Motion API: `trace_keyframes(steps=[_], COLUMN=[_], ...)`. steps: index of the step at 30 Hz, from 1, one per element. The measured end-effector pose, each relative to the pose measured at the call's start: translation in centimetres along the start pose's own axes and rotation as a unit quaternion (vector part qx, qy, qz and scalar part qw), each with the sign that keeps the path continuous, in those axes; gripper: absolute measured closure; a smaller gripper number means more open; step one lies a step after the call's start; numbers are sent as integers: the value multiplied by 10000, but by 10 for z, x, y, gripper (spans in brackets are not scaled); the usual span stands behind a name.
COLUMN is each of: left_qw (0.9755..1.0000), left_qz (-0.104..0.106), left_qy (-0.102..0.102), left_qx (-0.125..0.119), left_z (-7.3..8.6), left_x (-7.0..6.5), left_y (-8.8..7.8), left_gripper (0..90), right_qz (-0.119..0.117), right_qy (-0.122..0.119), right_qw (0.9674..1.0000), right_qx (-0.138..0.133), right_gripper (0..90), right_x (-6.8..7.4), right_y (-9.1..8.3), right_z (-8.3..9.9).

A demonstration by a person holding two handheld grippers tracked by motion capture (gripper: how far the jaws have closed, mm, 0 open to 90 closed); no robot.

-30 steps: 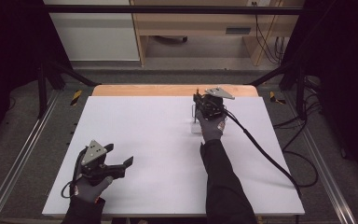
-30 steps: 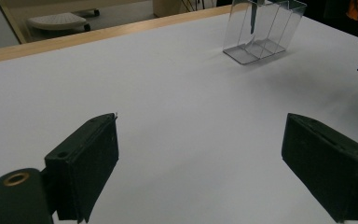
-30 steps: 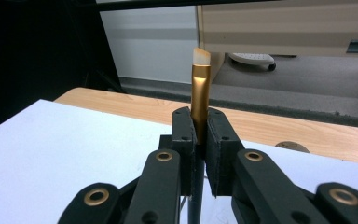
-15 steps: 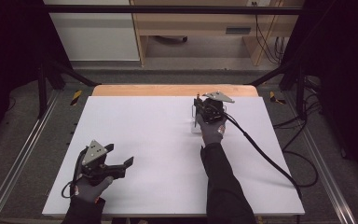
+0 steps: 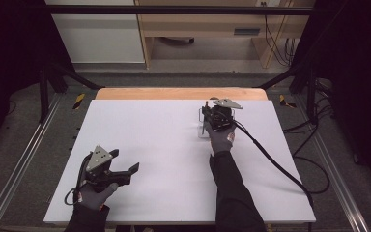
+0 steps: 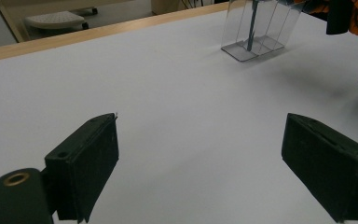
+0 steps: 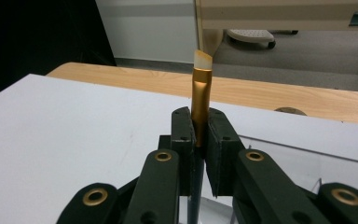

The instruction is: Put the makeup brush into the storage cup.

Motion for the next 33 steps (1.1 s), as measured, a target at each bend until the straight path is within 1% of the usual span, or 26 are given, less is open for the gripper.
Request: trace_keyframes(steps=[4, 6, 8, 10, 12, 18, 20, 23, 28, 31, 33], left_qw=[10000, 10000, 10000, 10000, 10000, 10000, 10000, 10000, 10000, 10000, 10000], left_qz=[4, 3, 3, 2, 4, 10, 5, 14, 20, 22, 22], left_qy=[9, 6, 5, 10, 19, 29, 39, 43, 52, 60, 64], left_qx=[5, 3, 7, 8, 13, 21, 12, 3, -15, -33, -35], left_z=[0, 0, 0, 1, 1, 1, 1, 1, 0, 0, 0], left_x=[-1, -1, -1, -1, -1, -3, -3, -3, -4, -4, -5], left_y=[1, 1, 1, 1, 1, 2, 2, 2, 1, 1, 1], left_gripper=[102, 102, 102, 102, 102, 102, 102, 102, 101, 101, 101], right_qz=[0, -22, -11, -65, -84, -189, -228, -357, -467, -597, -624], right_qy=[-19, -1, -43, -28, -96, -205, -291, -371, -543, -623, -663], right_qw=[10000, 10000, 10000, 10000, 9999, 9996, 9993, 9987, 9974, 9963, 9958], right_qx=[43, 24, 13, -5, -34, -9, -25, -29, -40, -44, -80], right_gripper=[809, 781, 758, 723, 684, 538, 516, 452, 356, 328, 308], right_x=[0, 0, 0, 1, 2, 4, 6, 10, 16, 20, 21], right_y=[-2, -4, -6, -9, -14, -28, -34, -43, -60, -70, -77], right_z=[3, 3, 3, 2, 1, 2, 2, 2, 2, 3, 4])
Point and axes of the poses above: each handheld gripper's, and its own axes: y roughly forward along the jaws, z roughly out of its underside, x roughly to its left, the point moved 7 cm from there along y, roughly forward along the jaws, and after that the axes turned 10 degrees about -z, right-handed, at the moved point
